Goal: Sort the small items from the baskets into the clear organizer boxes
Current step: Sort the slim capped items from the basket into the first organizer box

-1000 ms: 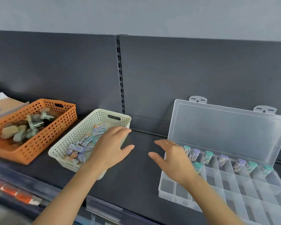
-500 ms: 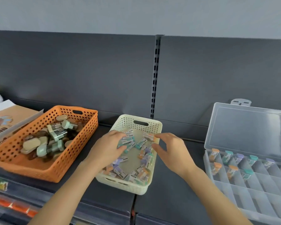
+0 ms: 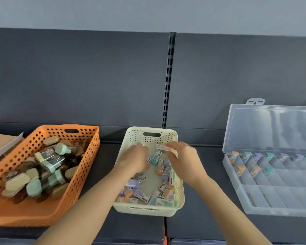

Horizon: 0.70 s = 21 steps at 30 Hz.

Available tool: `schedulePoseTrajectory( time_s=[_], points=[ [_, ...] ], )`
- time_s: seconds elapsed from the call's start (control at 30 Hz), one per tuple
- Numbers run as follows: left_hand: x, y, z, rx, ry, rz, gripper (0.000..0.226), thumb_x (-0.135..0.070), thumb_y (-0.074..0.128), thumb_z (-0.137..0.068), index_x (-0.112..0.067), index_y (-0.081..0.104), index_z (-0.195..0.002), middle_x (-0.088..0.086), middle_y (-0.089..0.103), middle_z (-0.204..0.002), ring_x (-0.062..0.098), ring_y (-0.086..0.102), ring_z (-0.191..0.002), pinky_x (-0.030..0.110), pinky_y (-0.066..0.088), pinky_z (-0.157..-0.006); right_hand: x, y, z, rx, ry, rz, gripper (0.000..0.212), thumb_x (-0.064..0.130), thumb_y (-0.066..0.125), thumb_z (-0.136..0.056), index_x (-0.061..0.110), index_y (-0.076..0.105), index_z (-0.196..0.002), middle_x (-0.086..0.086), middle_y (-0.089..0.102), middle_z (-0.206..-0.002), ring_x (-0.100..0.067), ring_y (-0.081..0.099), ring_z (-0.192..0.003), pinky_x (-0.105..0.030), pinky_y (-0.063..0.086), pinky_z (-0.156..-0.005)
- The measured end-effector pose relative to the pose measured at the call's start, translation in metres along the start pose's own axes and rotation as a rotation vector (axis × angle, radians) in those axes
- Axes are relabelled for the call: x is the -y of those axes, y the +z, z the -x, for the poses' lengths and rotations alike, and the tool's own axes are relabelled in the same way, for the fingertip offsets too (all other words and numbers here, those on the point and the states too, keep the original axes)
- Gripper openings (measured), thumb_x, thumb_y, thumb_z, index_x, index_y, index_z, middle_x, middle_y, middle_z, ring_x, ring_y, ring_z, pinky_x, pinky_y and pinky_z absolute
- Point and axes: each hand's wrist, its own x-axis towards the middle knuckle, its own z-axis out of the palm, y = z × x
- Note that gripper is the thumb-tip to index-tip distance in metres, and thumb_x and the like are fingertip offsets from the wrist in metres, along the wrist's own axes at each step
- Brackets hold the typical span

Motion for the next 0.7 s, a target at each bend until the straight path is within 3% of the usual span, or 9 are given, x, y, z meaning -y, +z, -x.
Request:
schedulePoseTrajectory(
  time_s=[0.13, 0.27, 0.4, 0.57, 0.7],
  points=[
    [-0.003, 0.004, -0.007, 0.013, -0.057, -0.031, 0.023, -0.019, 0.061, -0.082, -0.011, 0.054, -0.103, 0.007, 0.048, -0.108, 0.025, 0.053, -0.093, 0.031, 0.039, -0.068, -0.003, 0.0, 0.0, -0.005, 0.039, -0.007, 0.033, 0.016, 0.05, -0.095, 0.018, 0.058, -0.127, -0.001, 0.06, -0.124, -0.017, 0.056, -0.109, -0.017, 0.039, -0.08],
    [-0.002, 0.006, -0.007, 0.024, -0.083, 0.038, 0.02, -0.017, 0.063, -0.074, -0.014, 0.049, -0.088, 0.002, 0.05, -0.091, 0.022, 0.054, -0.082, 0.029, 0.037, -0.06, -0.004, 0.002, -0.004, -0.003, 0.045, 0.0, 0.033, 0.018, 0.049, -0.095, 0.018, 0.057, -0.128, -0.001, 0.059, -0.125, -0.016, 0.056, -0.108, -0.016, 0.037, -0.079],
    [-0.001, 0.007, -0.005, 0.074, -0.105, 0.101, 0.02, -0.018, 0.065, -0.07, -0.014, 0.052, -0.085, 0.001, 0.053, -0.084, 0.018, 0.054, -0.075, 0.026, 0.037, -0.054, 0.001, 0.008, -0.01, -0.013, 0.028, -0.021, 0.033, 0.016, 0.05, -0.094, 0.018, 0.058, -0.126, 0.0, 0.061, -0.121, -0.015, 0.056, -0.104, -0.016, 0.037, -0.076],
    [0.003, 0.005, -0.004, 0.155, -0.026, 0.07, 0.021, -0.022, 0.062, -0.076, -0.011, 0.055, -0.092, 0.004, 0.055, -0.092, 0.02, 0.055, -0.08, 0.028, 0.043, -0.06, 0.001, 0.02, -0.017, 0.01, 0.024, -0.034, 0.031, 0.016, 0.052, -0.094, 0.016, 0.059, -0.124, 0.0, 0.062, -0.122, -0.014, 0.058, -0.105, -0.015, 0.038, -0.078],
    [0.008, 0.006, -0.001, 0.133, 0.023, 0.108, 0.015, -0.022, 0.058, -0.082, -0.015, 0.045, -0.084, 0.002, 0.05, -0.084, 0.021, 0.051, -0.077, 0.028, 0.037, -0.059, 0.002, 0.024, -0.019, 0.023, 0.019, -0.038, 0.031, 0.015, 0.05, -0.094, 0.014, 0.06, -0.123, -0.001, 0.063, -0.122, -0.015, 0.058, -0.108, -0.019, 0.044, -0.085]
  ],
)
